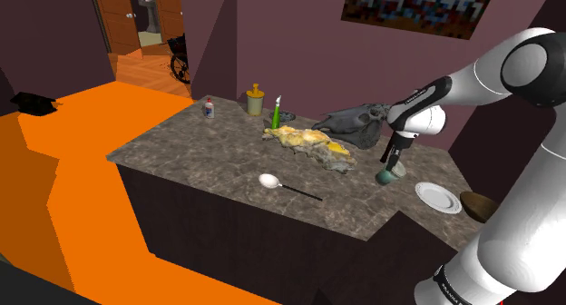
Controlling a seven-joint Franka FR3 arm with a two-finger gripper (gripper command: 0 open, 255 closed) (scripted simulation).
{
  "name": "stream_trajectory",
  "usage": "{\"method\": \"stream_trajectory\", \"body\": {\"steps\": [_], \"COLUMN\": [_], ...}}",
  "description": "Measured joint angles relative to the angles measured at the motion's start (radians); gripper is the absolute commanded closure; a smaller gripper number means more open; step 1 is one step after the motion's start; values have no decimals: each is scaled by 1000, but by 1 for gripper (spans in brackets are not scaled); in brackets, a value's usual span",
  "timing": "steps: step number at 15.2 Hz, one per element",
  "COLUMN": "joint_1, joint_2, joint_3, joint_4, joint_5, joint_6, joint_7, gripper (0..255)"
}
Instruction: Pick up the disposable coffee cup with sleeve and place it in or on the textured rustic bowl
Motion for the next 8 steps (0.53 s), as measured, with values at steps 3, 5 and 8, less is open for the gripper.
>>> {"method": "stream_trajectory", "body": {"steps": [3,5,8], "joint_1": [5,8,12], "joint_2": [-33,-58,-93], "joint_3": [-9,-14,-17], "joint_4": [11,18,28], "joint_5": [-35,-60,-94], "joint_6": [-37,-63,-100], "joint_7": [24,42,67], "gripper": [255,255,255]}}
